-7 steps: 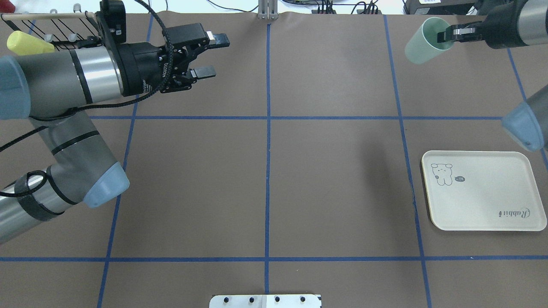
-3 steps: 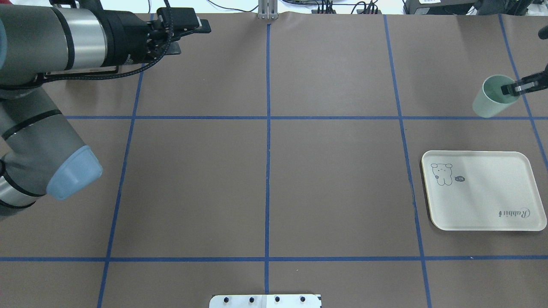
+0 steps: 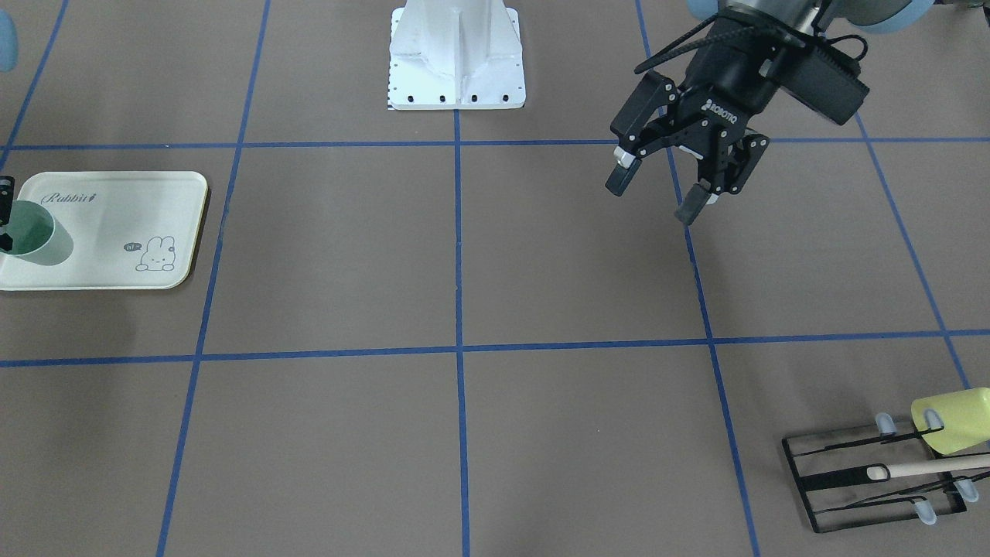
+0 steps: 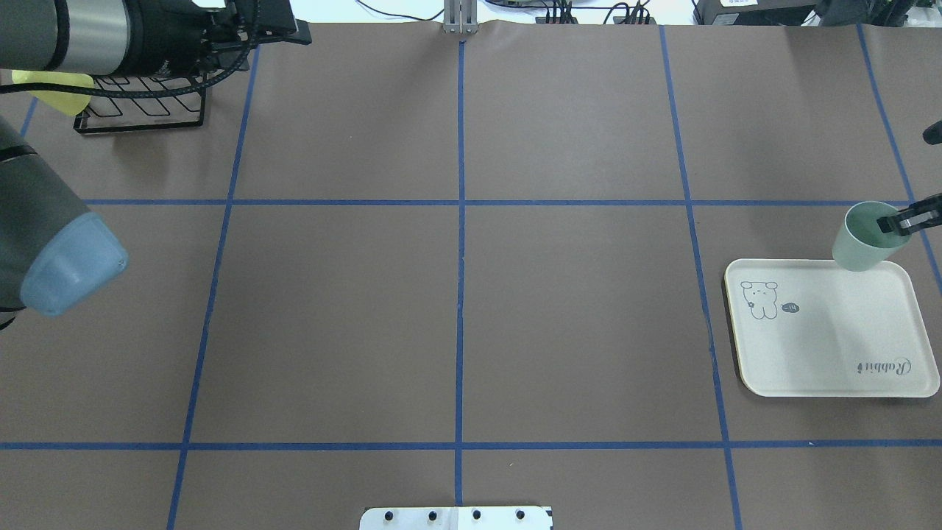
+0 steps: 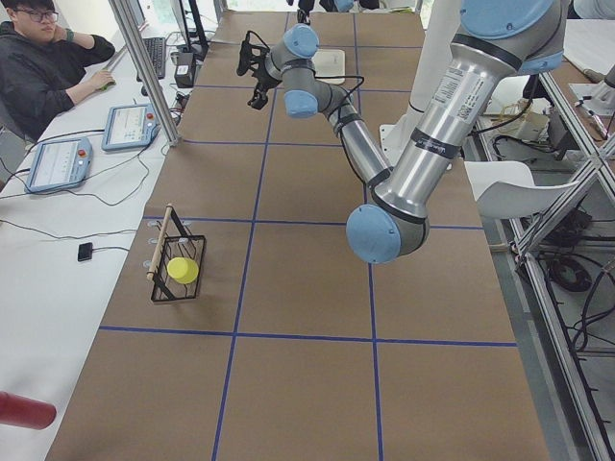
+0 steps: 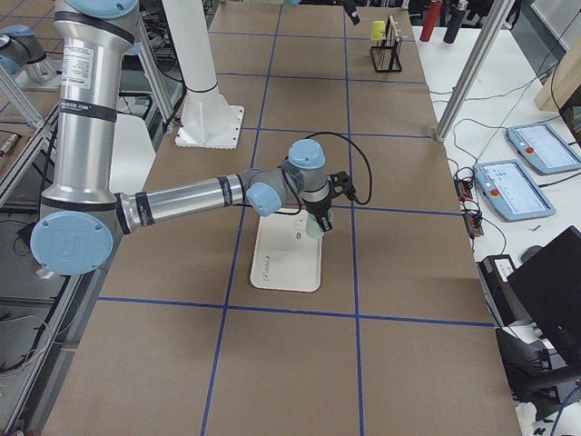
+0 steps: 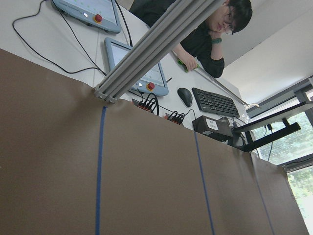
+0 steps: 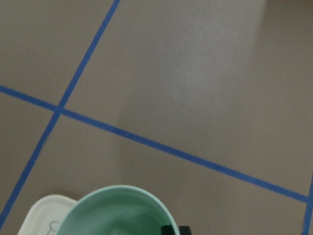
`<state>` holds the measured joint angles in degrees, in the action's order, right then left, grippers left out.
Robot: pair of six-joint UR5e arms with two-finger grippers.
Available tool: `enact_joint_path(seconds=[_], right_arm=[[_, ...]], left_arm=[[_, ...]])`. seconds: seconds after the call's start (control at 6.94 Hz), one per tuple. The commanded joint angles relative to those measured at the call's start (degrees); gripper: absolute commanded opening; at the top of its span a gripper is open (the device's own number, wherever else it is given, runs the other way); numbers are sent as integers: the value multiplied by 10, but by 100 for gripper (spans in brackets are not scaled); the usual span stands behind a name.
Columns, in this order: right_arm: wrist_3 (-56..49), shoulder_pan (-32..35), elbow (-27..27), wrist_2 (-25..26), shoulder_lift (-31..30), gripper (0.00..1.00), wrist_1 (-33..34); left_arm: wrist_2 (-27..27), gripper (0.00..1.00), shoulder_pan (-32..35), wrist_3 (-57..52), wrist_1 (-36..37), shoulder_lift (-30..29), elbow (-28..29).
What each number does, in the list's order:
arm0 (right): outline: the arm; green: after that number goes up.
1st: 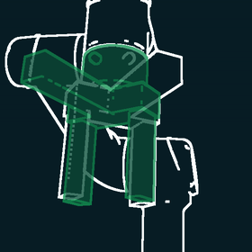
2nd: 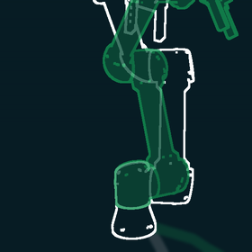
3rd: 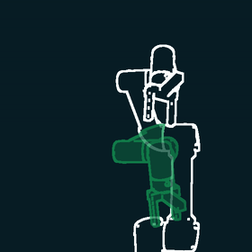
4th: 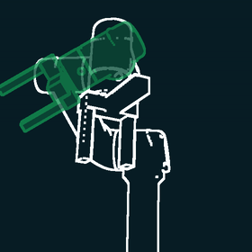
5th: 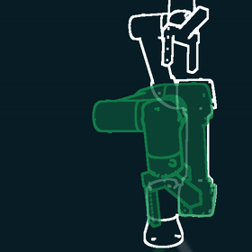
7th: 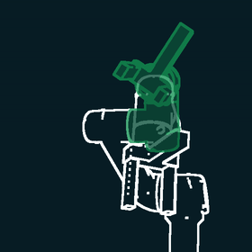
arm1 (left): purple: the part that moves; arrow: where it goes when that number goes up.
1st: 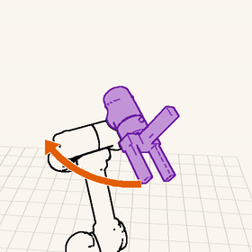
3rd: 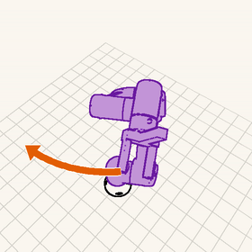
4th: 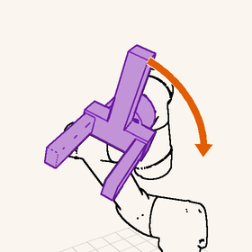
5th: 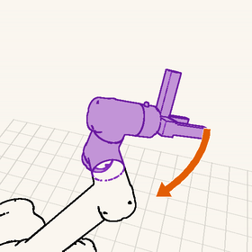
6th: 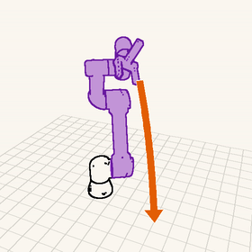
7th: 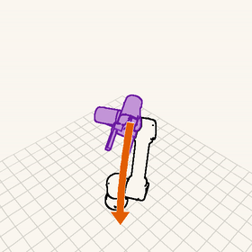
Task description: Left arm grabs green cup and hands to right arm on tray
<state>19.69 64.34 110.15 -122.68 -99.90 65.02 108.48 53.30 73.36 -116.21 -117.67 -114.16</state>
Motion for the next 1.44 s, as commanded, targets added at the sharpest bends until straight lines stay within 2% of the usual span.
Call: enact_joint_path(seconds=[0.0,0.14,0.43,1.3], right_arm=[[18,-28,7,0,-88,0,-127],[42,-57,7,6,-100,0,-151],[44,-106,-4,33,-101,0,-156],[41,-128,-41,34,-87,0,-156]], left_arm=[[4,100,7,-10,11,9,-2],[4,100,7,-10,11,10,-2],[5,100,7,-10,10,19,-2],[4,100,7,-9,9,22,-2]])
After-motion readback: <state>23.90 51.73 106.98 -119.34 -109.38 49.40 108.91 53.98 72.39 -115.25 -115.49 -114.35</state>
